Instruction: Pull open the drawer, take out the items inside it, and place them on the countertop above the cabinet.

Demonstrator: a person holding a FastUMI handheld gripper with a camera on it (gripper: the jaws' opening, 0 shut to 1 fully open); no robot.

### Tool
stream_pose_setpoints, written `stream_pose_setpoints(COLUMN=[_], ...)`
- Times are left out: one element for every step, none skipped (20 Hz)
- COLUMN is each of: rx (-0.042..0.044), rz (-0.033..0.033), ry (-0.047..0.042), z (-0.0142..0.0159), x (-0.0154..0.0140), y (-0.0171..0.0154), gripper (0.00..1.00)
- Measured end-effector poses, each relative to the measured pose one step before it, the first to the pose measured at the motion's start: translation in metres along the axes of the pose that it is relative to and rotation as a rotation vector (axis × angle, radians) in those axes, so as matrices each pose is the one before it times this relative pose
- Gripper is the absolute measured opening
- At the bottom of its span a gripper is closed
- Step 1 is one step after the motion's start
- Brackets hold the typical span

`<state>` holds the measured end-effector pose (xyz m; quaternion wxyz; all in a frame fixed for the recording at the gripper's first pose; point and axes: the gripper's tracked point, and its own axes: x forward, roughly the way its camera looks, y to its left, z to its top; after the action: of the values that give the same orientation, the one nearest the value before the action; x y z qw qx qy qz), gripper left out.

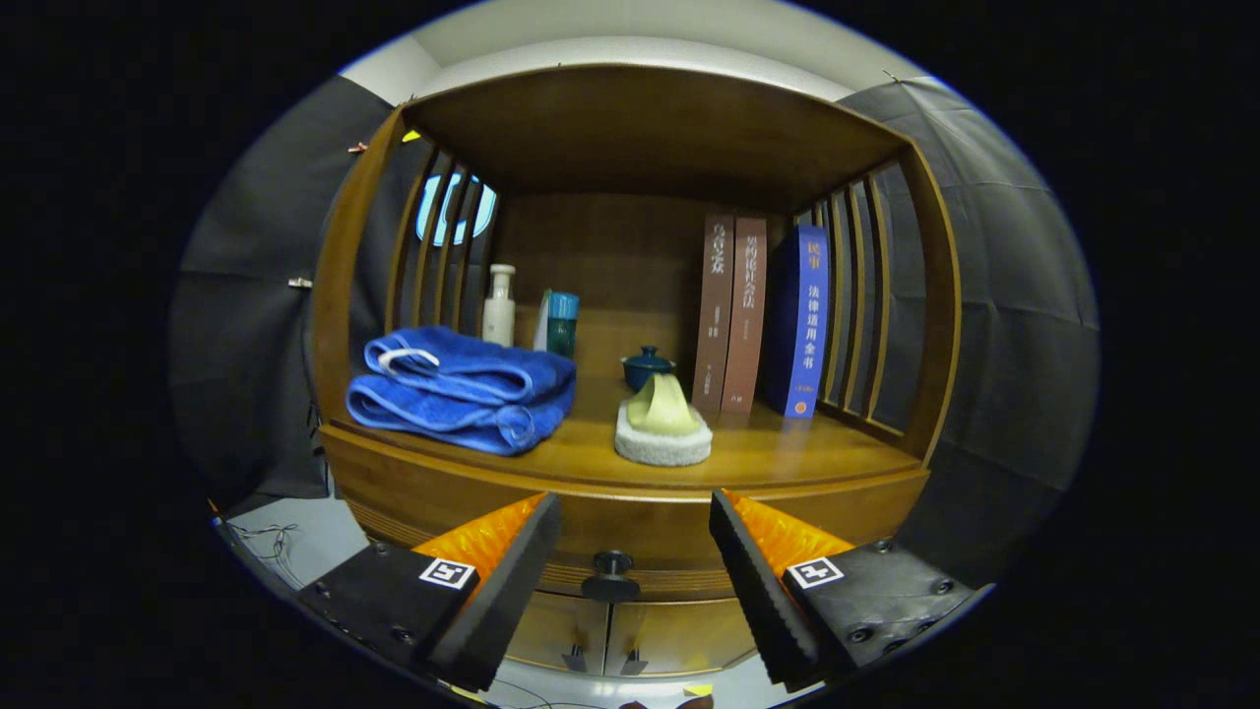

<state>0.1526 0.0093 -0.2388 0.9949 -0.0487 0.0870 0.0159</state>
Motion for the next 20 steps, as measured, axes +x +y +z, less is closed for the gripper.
stream_pose_setpoints(rx=[0.01408, 0.01087, 0.01305, 0.01012, 0.00593, 0.00495, 0.00523, 0.00836, 0.00538, 0.00286, 0.00450, 0.00876, 0.00749, 0.00566, 0.00126, -0.00579, -0.00891, -0.00502, -0.00329, -0.00536], rz=[0.00863, 0.00394, 0.00073, 0.00319, 0.00131, 0.00131, 0.00361, 0.00563, 0.00059, -0.00135, 0.00458, 0.00474, 0.01000, 0.00535, -0.00245, -0.00779, -0.00840, 0.00133, 0.00108, -0.00177], ry=[-0.00670, -0.00382, -0.00967, -0.01190, -0.00985, -0.01064, -0.00821, -0.01149, -0.00343, 0.00906, 0.00640, 0.00298, -0.00262, -0.01133, -0.01571, -0.01889, -0.01238, -0.00581, -0.00698, -0.01002], z=[0.01635, 0.01665, 0.02029, 0.01926, 0.01965, 0.01851, 0.01848, 0.01786, 0.01513, 0.01253, 0.01001, 0.01296, 0.01310, 0.01343, 0.01351, 0.01206, 0.00720, 0.00515, 0.00627, 0.00501], x=[-0.00759, -0.00699, -0.00746, -0.00542, -0.00530, -0.00591, -0.00515, -0.00413, -0.00319, -0.00326, -0.00437, -0.00228, -0.00346, -0.00142, -0.00203, -0.00026, 0.00055, -0.00217, -0.00205, -0.00059], y=[0.00058, -0.00037, -0.00188, 0.00049, 0.00057, 0.00059, 0.00162, 0.00312, 0.00056, 0.00108, 0.00017, 0.00275, 0.00304, 0.00245, -0.00098, -0.00147, -0.00120, 0.00141, 0.00278, 0.00063], gripper=[0.99, 0.99, 0.99, 0.99, 0.99, 0.99, 0.99, 0.99, 0.99, 0.99, 0.99, 0.99, 0.99, 0.99, 0.99, 0.99, 0.99, 0.99, 0.98, 0.98])
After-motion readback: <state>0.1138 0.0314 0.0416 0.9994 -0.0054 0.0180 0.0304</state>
